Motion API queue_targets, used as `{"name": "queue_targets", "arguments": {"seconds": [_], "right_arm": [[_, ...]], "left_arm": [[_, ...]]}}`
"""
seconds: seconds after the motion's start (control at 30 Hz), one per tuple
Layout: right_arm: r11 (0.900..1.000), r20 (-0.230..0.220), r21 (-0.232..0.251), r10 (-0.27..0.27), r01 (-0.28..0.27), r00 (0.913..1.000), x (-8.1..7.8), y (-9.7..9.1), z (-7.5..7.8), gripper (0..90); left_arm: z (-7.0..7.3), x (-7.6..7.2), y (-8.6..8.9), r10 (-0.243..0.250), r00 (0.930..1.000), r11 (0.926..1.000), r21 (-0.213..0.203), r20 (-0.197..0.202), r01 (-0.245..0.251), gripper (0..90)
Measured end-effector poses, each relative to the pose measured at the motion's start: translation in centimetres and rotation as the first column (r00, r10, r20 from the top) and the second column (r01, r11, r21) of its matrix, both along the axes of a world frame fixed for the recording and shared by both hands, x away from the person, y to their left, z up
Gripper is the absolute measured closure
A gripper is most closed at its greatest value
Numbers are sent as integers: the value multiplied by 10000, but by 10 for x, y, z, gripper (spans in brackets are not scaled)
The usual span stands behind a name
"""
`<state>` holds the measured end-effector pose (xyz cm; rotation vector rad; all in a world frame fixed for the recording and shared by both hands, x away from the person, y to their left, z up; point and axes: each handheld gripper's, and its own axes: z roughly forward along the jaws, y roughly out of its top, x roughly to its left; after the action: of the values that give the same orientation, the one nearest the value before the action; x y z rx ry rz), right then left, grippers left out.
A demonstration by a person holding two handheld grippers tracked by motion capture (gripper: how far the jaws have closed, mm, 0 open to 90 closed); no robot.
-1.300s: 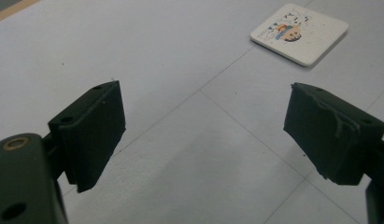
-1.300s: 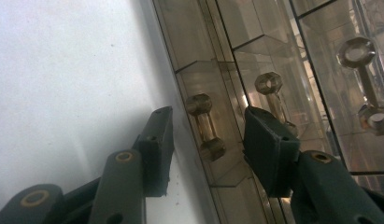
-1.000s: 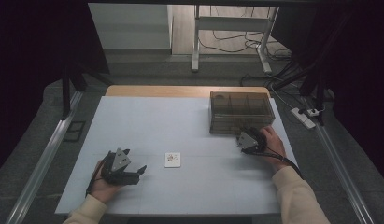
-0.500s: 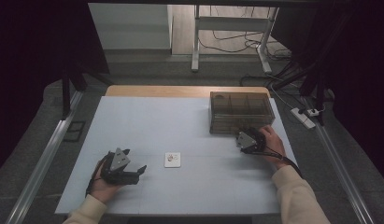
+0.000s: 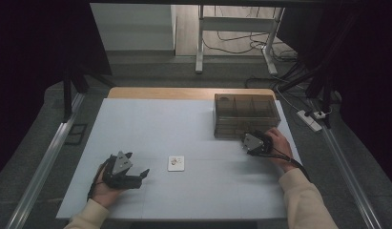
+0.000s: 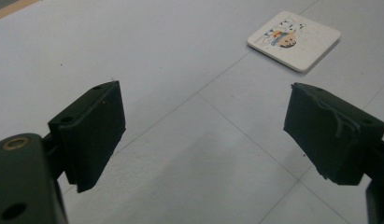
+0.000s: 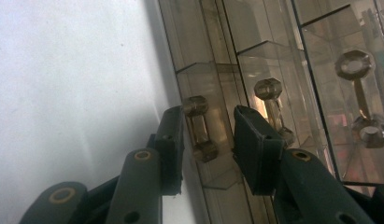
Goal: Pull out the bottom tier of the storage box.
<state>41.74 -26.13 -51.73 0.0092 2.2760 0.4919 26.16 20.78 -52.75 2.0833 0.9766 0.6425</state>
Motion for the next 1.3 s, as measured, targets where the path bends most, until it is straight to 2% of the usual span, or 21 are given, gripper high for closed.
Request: {"name": "queue_targets", "arguments": {"seconds": [0.1,0.2,0.23,0.47,0.7,1.0,1.3], "right_arm": [[10000,-7,71,14,-14,10000,1,0,-1,628],[9995,-215,250,-190,195,9996,2,0,-1,620],[9999,-191,109,-106,108,9998,3,0,-1,619],[9995,-437,250,-176,187,9989,4,0,1,622],[9967,-908,746,-259,328,9955,4,-3,3,623],[9963,-838,692,-451,510,9955,4,-4,1,601],[9964,-795,710,-405,461,9960,4,-4,-1,598]], "left_arm": [[0,0,0,3,10000,10000,-8,-7,-3,125],[1,0,0,-21,10000,10000,-19,20,21,125],[1,0,0,-25,10000,10000,-9,22,25,125],[1,-1,0,-21,10000,10000,-24,19,21,125],[1,-1,0,-9,10000,10000,-9,43,9,125],[1,-1,1,65,10000,10000,-2,15,-65,126],[1,-2,0,53,10000,10000,7,13,-53,126]]}}
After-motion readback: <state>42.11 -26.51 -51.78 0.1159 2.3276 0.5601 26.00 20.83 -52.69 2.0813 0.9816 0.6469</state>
